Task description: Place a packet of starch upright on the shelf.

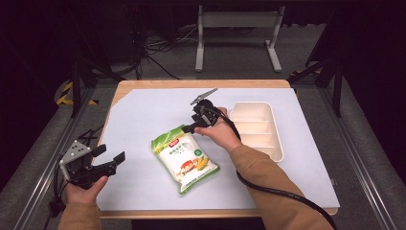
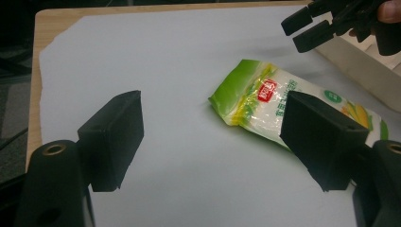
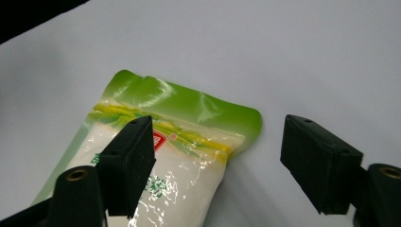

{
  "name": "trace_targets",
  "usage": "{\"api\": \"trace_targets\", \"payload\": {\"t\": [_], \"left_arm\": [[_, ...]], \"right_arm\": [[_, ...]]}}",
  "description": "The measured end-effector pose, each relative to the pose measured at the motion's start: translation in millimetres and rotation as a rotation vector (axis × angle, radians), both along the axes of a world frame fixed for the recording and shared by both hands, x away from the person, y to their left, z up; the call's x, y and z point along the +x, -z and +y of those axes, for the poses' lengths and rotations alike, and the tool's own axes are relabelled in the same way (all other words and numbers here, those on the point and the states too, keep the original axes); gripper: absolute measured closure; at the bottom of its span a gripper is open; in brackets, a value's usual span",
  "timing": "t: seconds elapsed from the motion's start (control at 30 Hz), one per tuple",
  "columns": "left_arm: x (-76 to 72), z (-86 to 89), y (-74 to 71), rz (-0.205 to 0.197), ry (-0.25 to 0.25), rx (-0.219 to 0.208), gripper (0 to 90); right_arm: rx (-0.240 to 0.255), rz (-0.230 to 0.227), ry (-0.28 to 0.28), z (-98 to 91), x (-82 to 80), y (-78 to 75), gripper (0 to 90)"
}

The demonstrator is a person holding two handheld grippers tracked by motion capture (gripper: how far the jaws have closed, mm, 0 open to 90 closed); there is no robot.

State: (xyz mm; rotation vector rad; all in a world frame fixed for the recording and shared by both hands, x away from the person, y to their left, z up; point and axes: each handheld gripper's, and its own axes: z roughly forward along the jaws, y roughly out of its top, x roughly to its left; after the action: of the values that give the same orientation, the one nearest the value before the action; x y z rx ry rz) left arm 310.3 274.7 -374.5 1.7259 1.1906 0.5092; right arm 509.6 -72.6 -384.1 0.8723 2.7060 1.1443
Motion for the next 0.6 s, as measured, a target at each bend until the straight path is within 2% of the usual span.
{"api": "trace_targets", "payload": {"t": [0.27, 0.6], "left_arm": [[0.8, -0.6, 1.6, 0.006, 0.000, 0.004, 22.7], [1.5, -0.8, 2.7, 0.011, -0.001, 0.010, 22.6]], "right_arm": [[-0.051, 0.038, 0.007, 10.4, 1.6, 13.0, 23.0], [-0.085, 0.090, 0.004, 19.5, 2.7, 25.5, 22.9]]}}
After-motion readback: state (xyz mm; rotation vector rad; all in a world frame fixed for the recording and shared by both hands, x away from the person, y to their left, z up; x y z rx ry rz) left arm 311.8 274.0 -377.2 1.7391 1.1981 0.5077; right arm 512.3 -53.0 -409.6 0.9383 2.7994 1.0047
